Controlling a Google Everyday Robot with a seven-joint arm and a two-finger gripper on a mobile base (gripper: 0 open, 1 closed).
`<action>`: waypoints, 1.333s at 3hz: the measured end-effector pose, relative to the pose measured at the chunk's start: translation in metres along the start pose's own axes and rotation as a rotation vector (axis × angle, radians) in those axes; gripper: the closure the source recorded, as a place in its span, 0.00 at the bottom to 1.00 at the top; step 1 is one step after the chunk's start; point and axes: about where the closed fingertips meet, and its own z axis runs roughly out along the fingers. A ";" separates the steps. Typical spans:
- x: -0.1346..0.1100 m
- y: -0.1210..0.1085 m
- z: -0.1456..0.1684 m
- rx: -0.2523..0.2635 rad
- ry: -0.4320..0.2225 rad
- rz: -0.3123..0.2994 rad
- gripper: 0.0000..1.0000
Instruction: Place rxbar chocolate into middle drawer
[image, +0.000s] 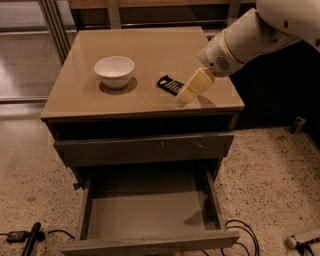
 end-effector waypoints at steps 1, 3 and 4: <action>0.010 -0.009 0.027 0.027 0.002 0.046 0.00; 0.022 -0.034 0.065 0.130 0.005 0.091 0.00; 0.019 -0.060 0.079 0.167 -0.001 0.110 0.00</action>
Offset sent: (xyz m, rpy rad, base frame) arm 0.0482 0.0069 -0.0705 -0.0046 -0.0464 -0.1927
